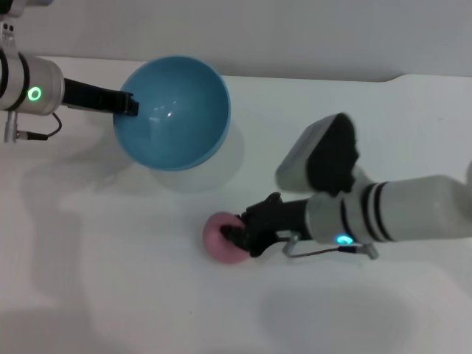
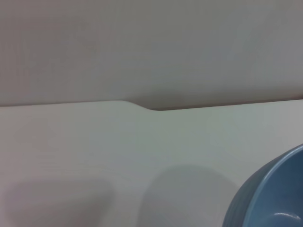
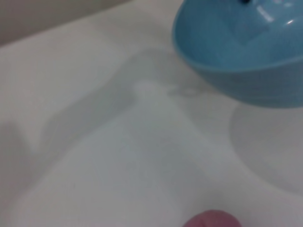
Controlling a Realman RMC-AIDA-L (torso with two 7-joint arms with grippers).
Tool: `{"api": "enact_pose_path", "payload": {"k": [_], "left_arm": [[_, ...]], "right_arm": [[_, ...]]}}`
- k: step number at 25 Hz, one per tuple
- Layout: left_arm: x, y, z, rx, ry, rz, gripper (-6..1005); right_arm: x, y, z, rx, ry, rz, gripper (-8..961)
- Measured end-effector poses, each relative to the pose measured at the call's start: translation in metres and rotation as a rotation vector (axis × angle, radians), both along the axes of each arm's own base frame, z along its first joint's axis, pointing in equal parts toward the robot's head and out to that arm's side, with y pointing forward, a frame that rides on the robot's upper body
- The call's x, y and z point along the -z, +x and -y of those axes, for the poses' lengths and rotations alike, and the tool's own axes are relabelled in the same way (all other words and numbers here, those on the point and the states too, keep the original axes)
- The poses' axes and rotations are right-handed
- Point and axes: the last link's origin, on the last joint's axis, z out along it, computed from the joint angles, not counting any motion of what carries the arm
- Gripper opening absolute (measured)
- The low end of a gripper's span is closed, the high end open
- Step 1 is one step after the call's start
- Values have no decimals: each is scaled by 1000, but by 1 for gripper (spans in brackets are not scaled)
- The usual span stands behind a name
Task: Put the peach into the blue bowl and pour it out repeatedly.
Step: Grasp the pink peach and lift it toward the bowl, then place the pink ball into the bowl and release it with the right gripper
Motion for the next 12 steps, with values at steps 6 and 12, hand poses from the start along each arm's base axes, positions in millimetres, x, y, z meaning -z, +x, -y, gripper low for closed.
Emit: {"api": "enact_pose_path", "payload": {"k": [6,12], "left_arm": [[6,9,-5,28,-30,-25,-1],[30,16,-4,75,-133,-143,-1]], "right_arm": [[-48,10,-9,35,20,-212,171],[-114,37,-10,83,102,-459,125]]}}
